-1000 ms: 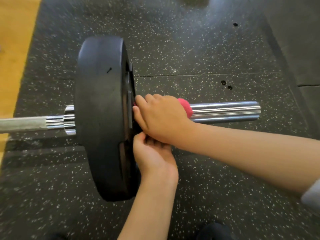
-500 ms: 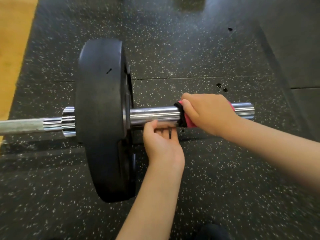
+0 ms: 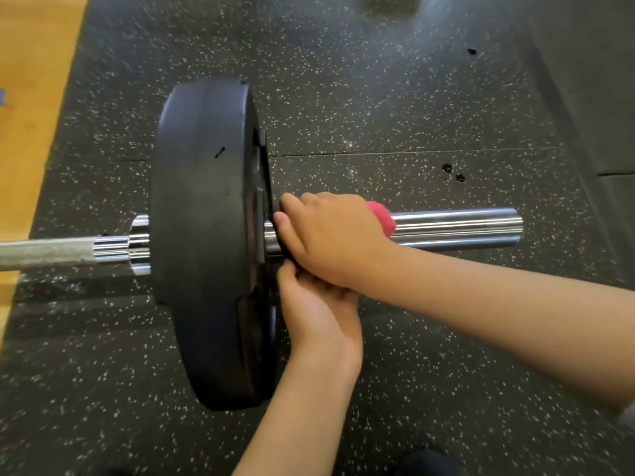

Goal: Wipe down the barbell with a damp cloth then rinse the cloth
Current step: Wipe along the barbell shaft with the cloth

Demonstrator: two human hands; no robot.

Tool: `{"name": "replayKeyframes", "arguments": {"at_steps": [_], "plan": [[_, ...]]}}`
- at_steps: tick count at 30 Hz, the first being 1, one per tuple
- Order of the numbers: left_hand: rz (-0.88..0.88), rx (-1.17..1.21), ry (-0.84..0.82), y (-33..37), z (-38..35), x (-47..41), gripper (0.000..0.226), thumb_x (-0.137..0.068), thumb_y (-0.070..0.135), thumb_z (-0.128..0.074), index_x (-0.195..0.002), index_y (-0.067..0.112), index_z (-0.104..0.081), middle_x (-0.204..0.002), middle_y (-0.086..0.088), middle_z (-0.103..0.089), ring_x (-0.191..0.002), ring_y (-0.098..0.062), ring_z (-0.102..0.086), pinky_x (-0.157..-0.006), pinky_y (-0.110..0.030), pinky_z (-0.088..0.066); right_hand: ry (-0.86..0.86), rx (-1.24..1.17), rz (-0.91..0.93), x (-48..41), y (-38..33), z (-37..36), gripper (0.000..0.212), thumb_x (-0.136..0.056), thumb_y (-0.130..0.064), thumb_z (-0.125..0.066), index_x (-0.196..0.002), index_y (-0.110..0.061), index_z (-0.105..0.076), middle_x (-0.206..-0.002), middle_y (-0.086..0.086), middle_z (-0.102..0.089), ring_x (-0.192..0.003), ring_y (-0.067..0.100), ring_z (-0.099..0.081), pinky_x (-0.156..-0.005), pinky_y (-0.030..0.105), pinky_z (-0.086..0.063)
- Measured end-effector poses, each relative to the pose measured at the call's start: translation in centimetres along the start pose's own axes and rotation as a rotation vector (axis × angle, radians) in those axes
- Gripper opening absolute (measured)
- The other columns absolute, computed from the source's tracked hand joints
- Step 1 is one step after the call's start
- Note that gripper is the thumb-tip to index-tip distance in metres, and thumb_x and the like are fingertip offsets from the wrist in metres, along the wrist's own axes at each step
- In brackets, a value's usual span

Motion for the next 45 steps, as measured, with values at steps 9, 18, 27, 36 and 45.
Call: {"name": "replayKeyframes", "arguments": {"at_steps": [9,18,27,36,45], "plan": [[-1.112,-1.376,-0.302,4.2,-6.3,9.6,0.04,-0.082,0.018,-0.062,-0.114,0.029,-0.041,-0.116,0.015,-0.044,-0.113,-0.001,-0.044,-0.097,-0.014,-0.033,-0.424,-0.561,-0.178,1.5,7.0,1.0,0.032,-0.1,-0.037,-0.043,-0.13,-0.031,-0.052,-0.121,-0.01,-0.062,-0.107,0.007,-0.057,-0.094,0.026,-0.042],[-0.979,-2.281,-0.153,2.2,-10.6,1.6,0.101,-0.081,0.037,-0.063,-0.151,0.012,0.006,-0.159,-0.006,-0.005,-0.147,-0.022,0.003,-0.118,-0.044,0.01,-0.571,-0.642,-0.16,5.5,9.7,0.5,0.053,-0.092,-0.03,-0.06,-0.141,-0.036,-0.04,-0.13,-0.019,-0.054,-0.113,0.003,-0.052,-0.101,0.028,-0.042],[-0.696,-2.558,-0.099,2.1,-11.6,-1.3,0.078,-0.063,0.053,-0.08,-0.123,0.022,-0.041,-0.123,-0.001,-0.053,-0.122,-0.024,-0.044,-0.111,-0.043,-0.025,-0.765,-0.169,-0.125,6.2,13.2,-0.8,0.056,-0.068,-0.056,-0.076,-0.11,-0.032,-0.048,-0.091,-0.015,-0.059,-0.077,0.008,-0.055,-0.065,0.029,-0.043],[-0.993,-2.554,-0.145,1.1,-12.2,-0.9,0.052,-0.069,0.04,-0.076,-0.107,0.028,-0.043,-0.104,0.007,-0.057,-0.099,-0.022,-0.054,-0.074,-0.034,-0.023,-0.976,-0.578,-0.181,6.3,13.2,-4.5,0.03,-0.072,-0.022,-0.079,-0.094,-0.011,-0.061,-0.081,0.008,-0.073,-0.063,0.016,-0.066,-0.066,0.029,-0.054],[-0.941,-2.612,-0.166,0.6,-11.1,-0.5,0.044,-0.072,0.026,-0.073,-0.102,0.028,-0.04,-0.103,0.005,-0.057,-0.101,-0.022,-0.053,-0.075,-0.032,-0.025,-0.75,-0.278,-0.136,7.7,12.4,-2.5,0.033,-0.068,-0.037,-0.072,-0.093,-0.025,-0.055,-0.078,-0.006,-0.064,-0.069,0.015,-0.062,-0.061,0.032,-0.051]]}}
Point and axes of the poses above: each hand's wrist, its own x-axis away from the middle knuckle, its own z-axis out of the back of the hand, y = z × x, the point moved 10 cm from there along -x, towards the middle knuckle
